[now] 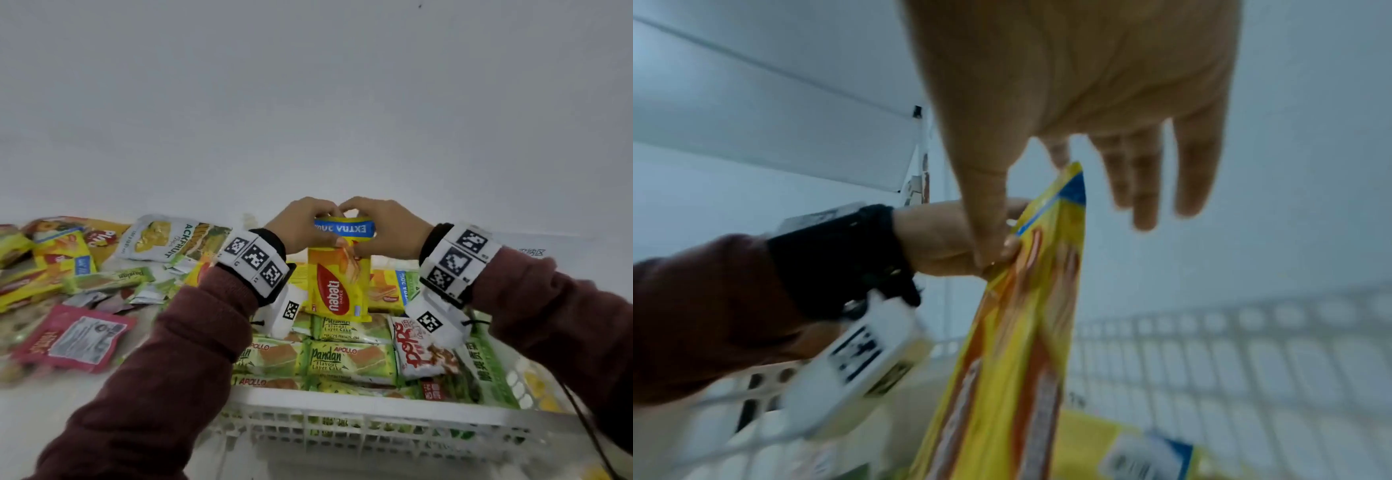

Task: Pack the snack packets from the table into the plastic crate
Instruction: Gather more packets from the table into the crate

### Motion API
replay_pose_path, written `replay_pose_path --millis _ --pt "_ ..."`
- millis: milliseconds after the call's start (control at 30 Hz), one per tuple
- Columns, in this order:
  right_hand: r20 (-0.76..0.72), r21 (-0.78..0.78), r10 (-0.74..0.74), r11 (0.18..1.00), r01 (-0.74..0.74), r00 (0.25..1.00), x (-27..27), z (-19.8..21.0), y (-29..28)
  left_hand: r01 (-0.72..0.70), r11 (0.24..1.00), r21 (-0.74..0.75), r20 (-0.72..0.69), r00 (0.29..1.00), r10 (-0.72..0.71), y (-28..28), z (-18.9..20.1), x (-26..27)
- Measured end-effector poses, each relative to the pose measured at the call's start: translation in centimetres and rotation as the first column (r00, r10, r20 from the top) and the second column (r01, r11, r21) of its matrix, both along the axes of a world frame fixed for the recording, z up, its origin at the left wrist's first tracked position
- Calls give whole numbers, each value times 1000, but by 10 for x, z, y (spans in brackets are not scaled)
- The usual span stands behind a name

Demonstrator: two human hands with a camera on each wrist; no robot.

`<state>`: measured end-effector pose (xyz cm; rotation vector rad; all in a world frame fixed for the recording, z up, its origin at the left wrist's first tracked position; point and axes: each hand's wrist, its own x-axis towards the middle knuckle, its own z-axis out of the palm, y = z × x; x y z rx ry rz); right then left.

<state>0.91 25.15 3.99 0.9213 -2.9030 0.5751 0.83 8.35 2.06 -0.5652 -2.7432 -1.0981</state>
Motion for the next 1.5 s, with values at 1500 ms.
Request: replay_pose_path --millis 1500 --pt "201 625 -154 781 -5 968 -32 -57 29 21 667 -745 293 909 298 -28 -58 -23"
